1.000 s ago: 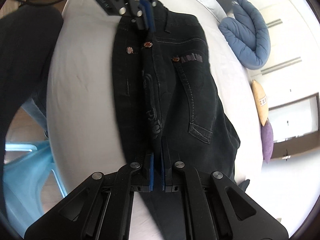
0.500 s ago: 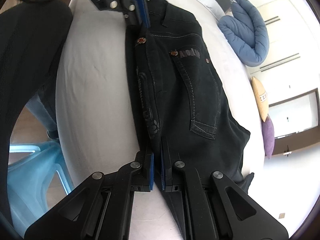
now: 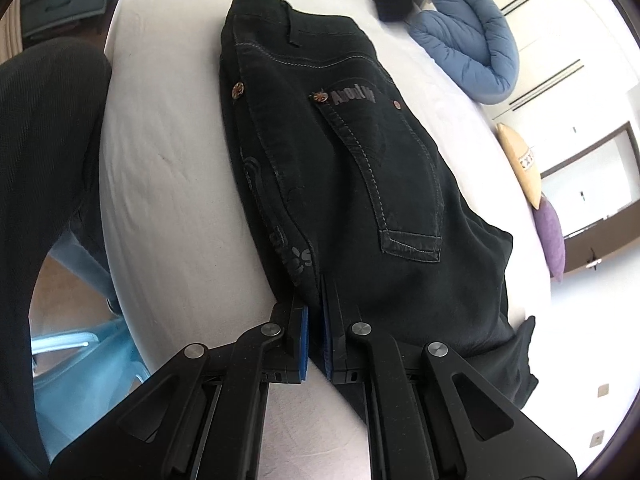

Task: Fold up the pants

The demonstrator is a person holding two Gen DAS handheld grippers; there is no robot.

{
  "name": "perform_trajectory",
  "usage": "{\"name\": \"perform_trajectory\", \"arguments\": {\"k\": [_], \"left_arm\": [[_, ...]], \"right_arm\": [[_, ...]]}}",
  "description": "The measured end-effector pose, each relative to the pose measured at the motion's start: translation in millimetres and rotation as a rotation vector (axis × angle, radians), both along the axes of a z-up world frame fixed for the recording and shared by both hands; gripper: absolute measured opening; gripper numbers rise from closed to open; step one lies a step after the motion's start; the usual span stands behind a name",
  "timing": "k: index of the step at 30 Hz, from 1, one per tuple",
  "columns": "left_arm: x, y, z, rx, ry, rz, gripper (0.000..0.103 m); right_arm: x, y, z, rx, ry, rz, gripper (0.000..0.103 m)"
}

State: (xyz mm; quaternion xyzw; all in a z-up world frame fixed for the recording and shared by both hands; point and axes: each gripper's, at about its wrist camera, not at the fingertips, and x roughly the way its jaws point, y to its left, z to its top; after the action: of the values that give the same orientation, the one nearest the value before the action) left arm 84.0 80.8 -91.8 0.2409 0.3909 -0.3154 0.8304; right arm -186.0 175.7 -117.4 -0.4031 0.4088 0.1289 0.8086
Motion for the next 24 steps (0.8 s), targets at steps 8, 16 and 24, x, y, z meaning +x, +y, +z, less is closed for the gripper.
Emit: {"name": "perform_trajectory", "arguments": {"k": [8,16,24], "left_arm": [[24,-48,-88,0.021,0.166,0.121,0.05],[26,-52,-93,0.018,0.206,0.167,0.05],[28,-62,-97,0.006,0.203,0.186,0.05]], "right_arm": [[0,-63,40,0.398,0.081,-0.209,0.061],[71,-297,109,0.766,0.015,-0.711,0.075],[223,-471,104,0.813,0.164,-1.195,0.075]]}}
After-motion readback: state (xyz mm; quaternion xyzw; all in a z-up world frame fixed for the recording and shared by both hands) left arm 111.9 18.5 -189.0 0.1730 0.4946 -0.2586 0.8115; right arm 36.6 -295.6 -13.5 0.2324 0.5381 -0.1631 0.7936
